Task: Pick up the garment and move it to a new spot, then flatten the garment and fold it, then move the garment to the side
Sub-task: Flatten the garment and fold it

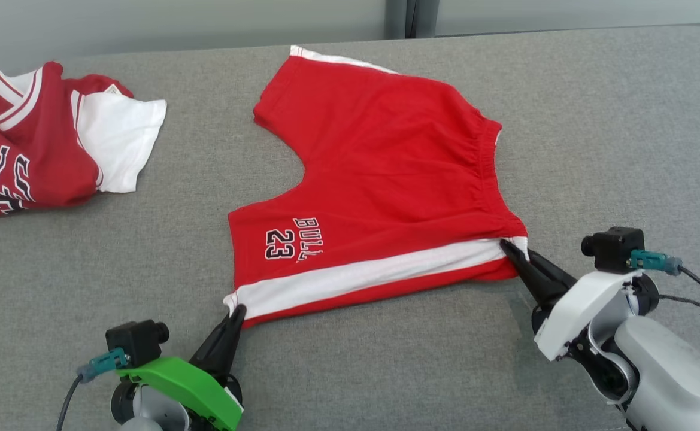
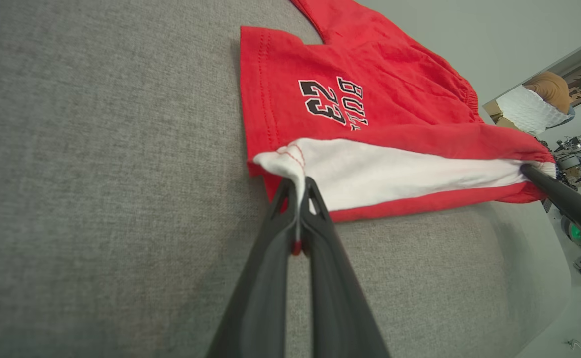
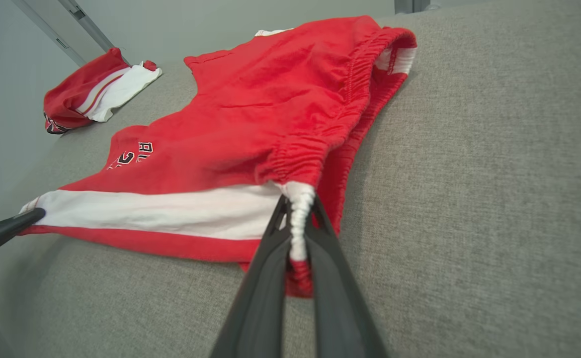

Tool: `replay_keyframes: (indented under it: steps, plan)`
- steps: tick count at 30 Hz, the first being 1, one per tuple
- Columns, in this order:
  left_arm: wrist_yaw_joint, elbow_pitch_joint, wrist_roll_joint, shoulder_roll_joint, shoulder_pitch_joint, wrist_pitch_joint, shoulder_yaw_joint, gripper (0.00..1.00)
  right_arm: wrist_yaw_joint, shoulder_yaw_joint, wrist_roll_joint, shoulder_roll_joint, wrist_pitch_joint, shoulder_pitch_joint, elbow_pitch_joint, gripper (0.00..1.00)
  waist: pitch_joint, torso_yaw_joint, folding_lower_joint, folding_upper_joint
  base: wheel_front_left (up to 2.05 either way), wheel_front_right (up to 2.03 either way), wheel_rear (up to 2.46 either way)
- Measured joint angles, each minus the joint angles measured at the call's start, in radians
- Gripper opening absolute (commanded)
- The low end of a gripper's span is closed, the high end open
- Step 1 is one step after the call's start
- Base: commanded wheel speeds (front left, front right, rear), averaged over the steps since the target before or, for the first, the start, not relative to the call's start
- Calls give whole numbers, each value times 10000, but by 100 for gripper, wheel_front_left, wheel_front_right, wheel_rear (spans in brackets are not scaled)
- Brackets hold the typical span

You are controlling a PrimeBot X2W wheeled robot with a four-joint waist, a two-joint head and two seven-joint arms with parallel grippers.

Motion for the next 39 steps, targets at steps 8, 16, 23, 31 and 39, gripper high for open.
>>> replay_keyframes:
  steps: [8,16,23,31,39]
  plan:
    - [-117,443,-593,-190,741,-403,222,0,86,199,-15,40,-546,1008,449,0,-745,-143,0,0,0,0,0]
    - [-159,825,-644,-221,1098,-439,-58,0,86,485,-29,128,-623,1579,815,0,-1166,-537,0,0,0,0,0]
    - [-215,999,-616,-238,1097,-470,-222,0,88,539,-134,230,-711,1646,1049,10,-1225,-654,0,0,0,0,0]
    - [-259,1149,-100,-63,1073,-569,-483,47,86,757,-832,98,-815,1643,1131,100,-1207,-657,0,0,0,0,0]
    - [-259,899,422,393,1076,-788,-600,100,-29,430,-1030,-111,-936,1773,907,100,-1201,-689,0,0,0,0,0]
